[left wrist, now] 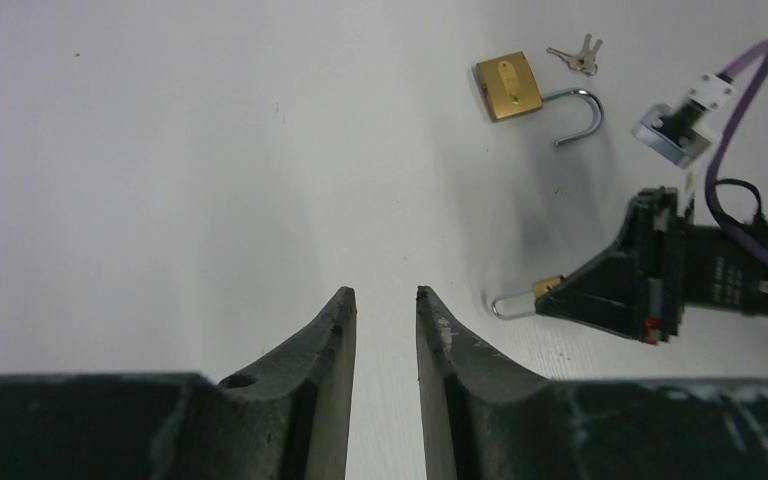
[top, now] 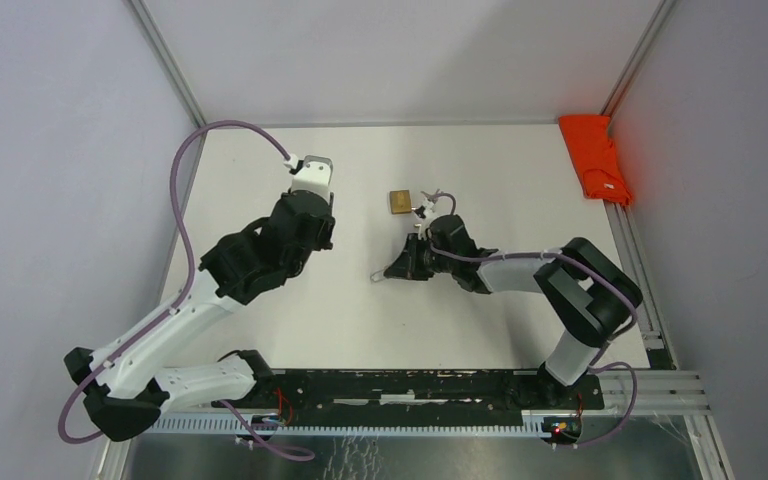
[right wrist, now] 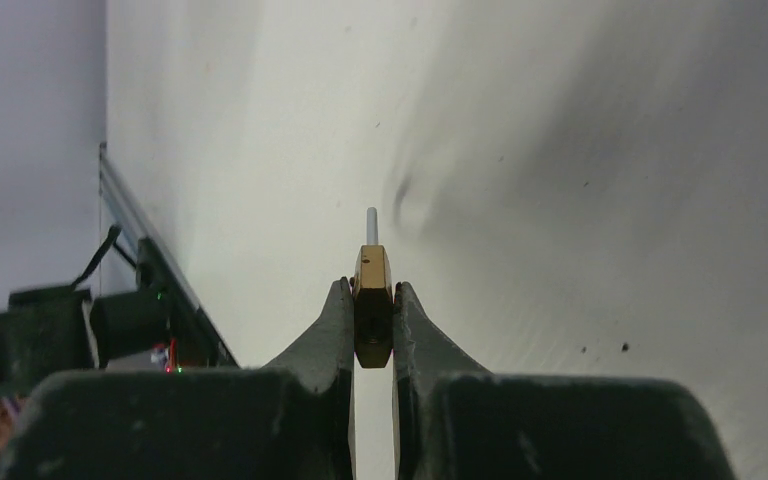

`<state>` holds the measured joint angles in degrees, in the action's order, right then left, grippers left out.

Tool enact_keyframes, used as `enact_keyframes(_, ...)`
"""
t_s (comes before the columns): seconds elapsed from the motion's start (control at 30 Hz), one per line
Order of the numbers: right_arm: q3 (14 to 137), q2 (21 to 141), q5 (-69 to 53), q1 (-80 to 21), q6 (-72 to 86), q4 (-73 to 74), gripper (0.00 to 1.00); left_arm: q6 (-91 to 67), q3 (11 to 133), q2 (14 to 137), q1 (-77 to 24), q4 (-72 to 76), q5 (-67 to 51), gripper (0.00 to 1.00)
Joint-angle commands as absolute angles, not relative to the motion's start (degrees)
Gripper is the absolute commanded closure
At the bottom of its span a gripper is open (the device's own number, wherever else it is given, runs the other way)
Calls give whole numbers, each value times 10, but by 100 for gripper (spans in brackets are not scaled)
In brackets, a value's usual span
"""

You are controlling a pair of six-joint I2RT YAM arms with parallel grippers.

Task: Unlock with the key
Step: Place the lock at the center of the board.

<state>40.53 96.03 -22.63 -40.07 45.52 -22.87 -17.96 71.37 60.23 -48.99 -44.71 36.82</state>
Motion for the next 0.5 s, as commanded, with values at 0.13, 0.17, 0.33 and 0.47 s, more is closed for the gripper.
enact_keyframes(0.13, 486, 1025, -93, -435, 533, -181, 100, -190, 697, 622, -490, -400, 340, 66)
enact_keyframes(0.17, 484, 1028, -84, -438, 540, -178, 100, -187, 697, 623, -490, -400, 338, 66)
enact_keyframes(0.33, 466, 1030, -61, -445, 565, -159, 95, -180, 696, 622, -490, -398, 335, 65)
enact_keyframes(0.47, 451, 1024, -64, -447, 582, -142, 87, -177, 694, 612, -490, -397, 331, 65)
